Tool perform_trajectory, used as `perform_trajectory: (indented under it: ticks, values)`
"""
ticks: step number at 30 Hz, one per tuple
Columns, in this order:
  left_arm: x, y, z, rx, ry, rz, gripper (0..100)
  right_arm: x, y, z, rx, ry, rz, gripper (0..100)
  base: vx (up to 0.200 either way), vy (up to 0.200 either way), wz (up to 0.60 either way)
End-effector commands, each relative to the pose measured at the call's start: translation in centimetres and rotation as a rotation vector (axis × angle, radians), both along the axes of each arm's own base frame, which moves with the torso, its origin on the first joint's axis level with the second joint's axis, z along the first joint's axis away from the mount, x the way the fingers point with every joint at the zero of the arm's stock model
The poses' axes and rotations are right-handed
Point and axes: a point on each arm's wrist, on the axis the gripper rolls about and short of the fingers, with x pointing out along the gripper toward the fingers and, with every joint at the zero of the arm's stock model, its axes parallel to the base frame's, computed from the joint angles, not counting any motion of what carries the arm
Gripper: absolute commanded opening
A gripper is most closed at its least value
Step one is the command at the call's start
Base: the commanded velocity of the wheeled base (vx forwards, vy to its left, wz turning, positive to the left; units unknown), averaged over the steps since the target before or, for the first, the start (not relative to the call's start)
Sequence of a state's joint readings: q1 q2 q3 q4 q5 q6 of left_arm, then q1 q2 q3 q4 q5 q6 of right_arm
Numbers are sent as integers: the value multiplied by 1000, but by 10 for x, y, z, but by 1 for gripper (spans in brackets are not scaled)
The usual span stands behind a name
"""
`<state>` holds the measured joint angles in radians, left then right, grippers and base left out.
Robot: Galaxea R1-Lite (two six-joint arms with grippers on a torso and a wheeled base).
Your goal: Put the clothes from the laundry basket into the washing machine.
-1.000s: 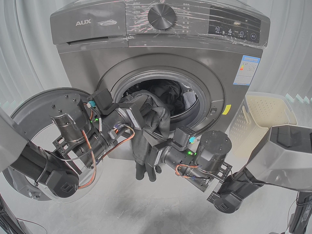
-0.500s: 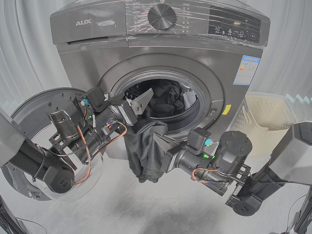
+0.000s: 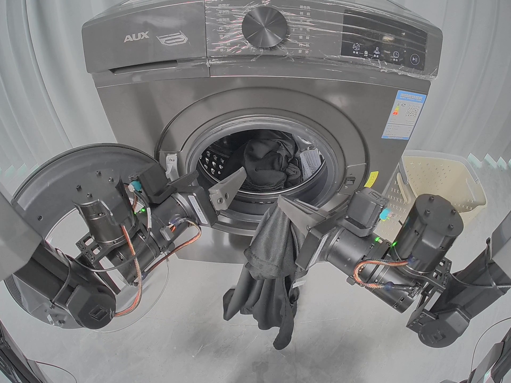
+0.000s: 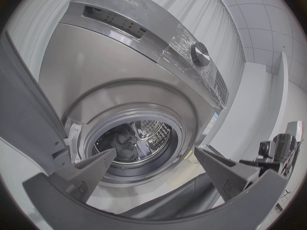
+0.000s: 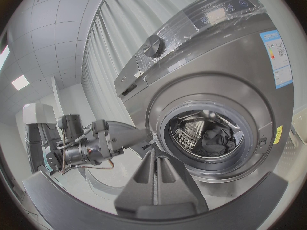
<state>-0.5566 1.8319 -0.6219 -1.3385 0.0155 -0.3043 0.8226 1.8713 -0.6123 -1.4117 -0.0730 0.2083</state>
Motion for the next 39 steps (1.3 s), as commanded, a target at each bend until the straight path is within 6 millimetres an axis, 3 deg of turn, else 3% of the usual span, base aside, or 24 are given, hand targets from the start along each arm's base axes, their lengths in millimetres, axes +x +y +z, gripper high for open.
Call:
perform_trajectory:
  ticks: [1,9,19,31,39]
  values:
    - [-3,3,-8,16,24,1,100,-5,-6,13,29,-26,-1,0,0,0,0]
    - [-14,6,-21,35,43,-26,100,-5,-6,16,27,-19,-16,0,0,0,0]
    - [-42,-2,-40,138,9,-239,100,5,4,9,11,6,-50,0,0,0,0]
    - [-26,-28,-45,144,-22,-279,100,6,8,2,0,17,-46,0,0,0,0]
    - [-7,-43,-61,172,-22,-278,100,4,10,3,3,15,-38,0,0,0,0]
